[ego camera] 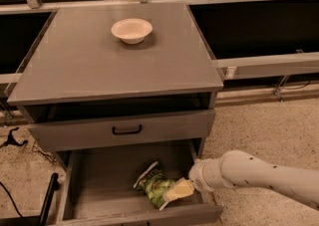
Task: Pick green jalapeno chip bag from middle drawer and place on counter
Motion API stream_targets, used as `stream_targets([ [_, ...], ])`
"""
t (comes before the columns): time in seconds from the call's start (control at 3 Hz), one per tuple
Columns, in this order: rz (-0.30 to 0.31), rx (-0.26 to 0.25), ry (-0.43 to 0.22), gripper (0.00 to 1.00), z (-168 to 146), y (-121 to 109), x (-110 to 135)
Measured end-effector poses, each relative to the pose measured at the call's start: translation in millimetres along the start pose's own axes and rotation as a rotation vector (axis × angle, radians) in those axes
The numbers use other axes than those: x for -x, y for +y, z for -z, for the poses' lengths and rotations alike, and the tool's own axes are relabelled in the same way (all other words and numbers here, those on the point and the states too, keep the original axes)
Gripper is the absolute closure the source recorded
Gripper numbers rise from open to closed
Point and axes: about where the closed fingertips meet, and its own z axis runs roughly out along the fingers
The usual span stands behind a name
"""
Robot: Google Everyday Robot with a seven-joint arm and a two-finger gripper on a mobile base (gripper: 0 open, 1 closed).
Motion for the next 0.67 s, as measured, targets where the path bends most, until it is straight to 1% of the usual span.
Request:
stream_targets([
  [0.33, 0.004, 0.023, -0.016, 0.00, -25.4, 4.3, 2.7],
  [0.67, 0.012, 0.040, -0.013, 0.10, -47.8, 8.7, 1.9],
])
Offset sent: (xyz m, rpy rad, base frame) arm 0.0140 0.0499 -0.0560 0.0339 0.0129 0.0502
